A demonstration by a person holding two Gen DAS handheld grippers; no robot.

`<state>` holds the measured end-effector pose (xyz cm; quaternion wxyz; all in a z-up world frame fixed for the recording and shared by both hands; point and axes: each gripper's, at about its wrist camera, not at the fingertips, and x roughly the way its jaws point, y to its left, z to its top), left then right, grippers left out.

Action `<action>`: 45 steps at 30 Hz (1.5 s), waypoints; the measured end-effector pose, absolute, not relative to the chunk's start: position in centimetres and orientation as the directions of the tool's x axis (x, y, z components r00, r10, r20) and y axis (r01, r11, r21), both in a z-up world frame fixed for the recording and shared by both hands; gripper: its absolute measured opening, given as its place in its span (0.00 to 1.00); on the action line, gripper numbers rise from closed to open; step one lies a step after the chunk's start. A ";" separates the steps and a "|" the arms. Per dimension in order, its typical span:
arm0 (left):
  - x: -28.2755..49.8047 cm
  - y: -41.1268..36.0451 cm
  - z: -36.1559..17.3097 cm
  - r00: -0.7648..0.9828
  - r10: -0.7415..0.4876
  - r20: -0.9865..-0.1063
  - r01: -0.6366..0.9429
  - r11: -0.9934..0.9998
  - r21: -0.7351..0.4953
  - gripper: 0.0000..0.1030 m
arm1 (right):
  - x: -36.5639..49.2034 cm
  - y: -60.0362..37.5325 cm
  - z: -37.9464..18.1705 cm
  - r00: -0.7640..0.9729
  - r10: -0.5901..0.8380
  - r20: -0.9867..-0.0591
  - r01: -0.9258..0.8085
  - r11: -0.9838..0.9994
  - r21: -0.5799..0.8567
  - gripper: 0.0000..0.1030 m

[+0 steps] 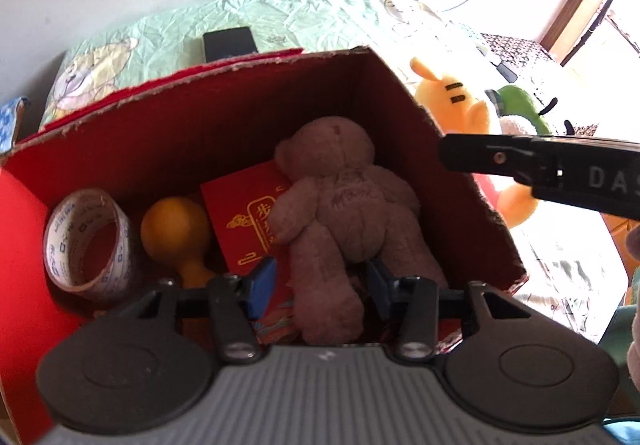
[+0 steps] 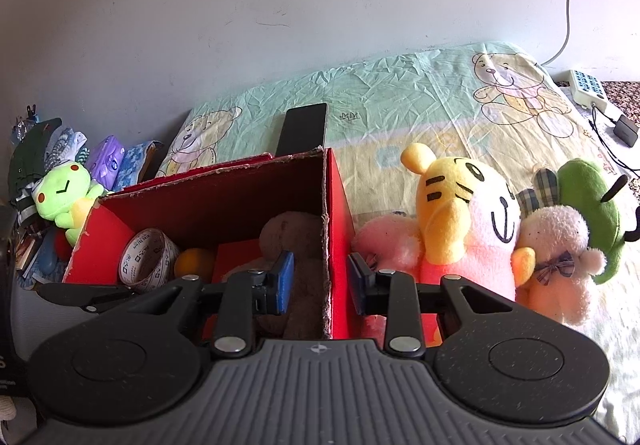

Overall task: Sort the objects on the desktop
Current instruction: 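Lower the brown teddy bear into the red box and open the left gripper, then withdraw the left gripper from the box toward the yellow tiger plush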

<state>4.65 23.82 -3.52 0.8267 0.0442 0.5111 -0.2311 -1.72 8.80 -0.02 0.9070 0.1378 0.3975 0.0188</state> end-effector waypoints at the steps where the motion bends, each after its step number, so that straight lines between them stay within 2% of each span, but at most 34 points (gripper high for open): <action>1: 4.8 24.0 -3.7 0.367 -0.319 -0.874 0.409 0.899 -0.157 0.39 | -1.8 8.8 0.0 0.682 0.146 -0.716 0.074 0.961 0.267 0.32; 3: 4.9 24.1 -3.8 0.360 -0.292 -0.886 0.380 0.913 -0.147 0.39 | -2.0 8.9 0.0 0.682 0.161 -0.713 0.069 0.957 0.282 0.32; 7: 5.1 23.8 -4.5 0.318 -0.319 -0.893 0.364 0.911 -0.195 0.39 | -2.4 9.0 0.1 0.685 0.166 -0.710 0.064 0.956 0.285 0.32; 10: 4.6 23.1 -4.6 0.323 -0.311 -0.894 0.364 0.912 -0.186 0.39 | -2.9 8.8 0.4 0.692 0.164 -0.703 0.067 0.955 0.289 0.32; 16: 3.5 22.3 -3.7 0.384 -0.206 -0.900 0.320 0.944 -0.079 0.39 | -3.6 8.6 0.4 0.689 0.164 -0.706 0.063 0.957 0.283 0.32; 24: 2.4 22.4 -2.8 0.430 -0.137 -0.893 0.277 0.961 -0.014 0.41 | -4.0 9.3 0.1 0.677 0.190 -0.712 0.033 0.958 0.287 0.32; 29: 1.7 23.1 -1.8 0.454 -0.135 -0.881 0.261 0.965 -0.014 0.42 | -4.2 9.7 -0.1 0.676 0.195 -0.710 0.022 0.959 0.284 0.32; 32: 1.2 23.5 -1.3 0.467 -0.134 -0.874 0.251 0.968 -0.014 0.49 | -4.3 9.7 0.0 0.679 0.200 -0.706 0.022 0.956 0.292 0.32; 45: 0.9 25.5 -0.7 0.509 -0.024 -0.860 0.134 0.990 0.052 0.50 | -4.1 11.1 0.3 0.661 0.292 -0.691 -0.066 0.940 0.333 0.32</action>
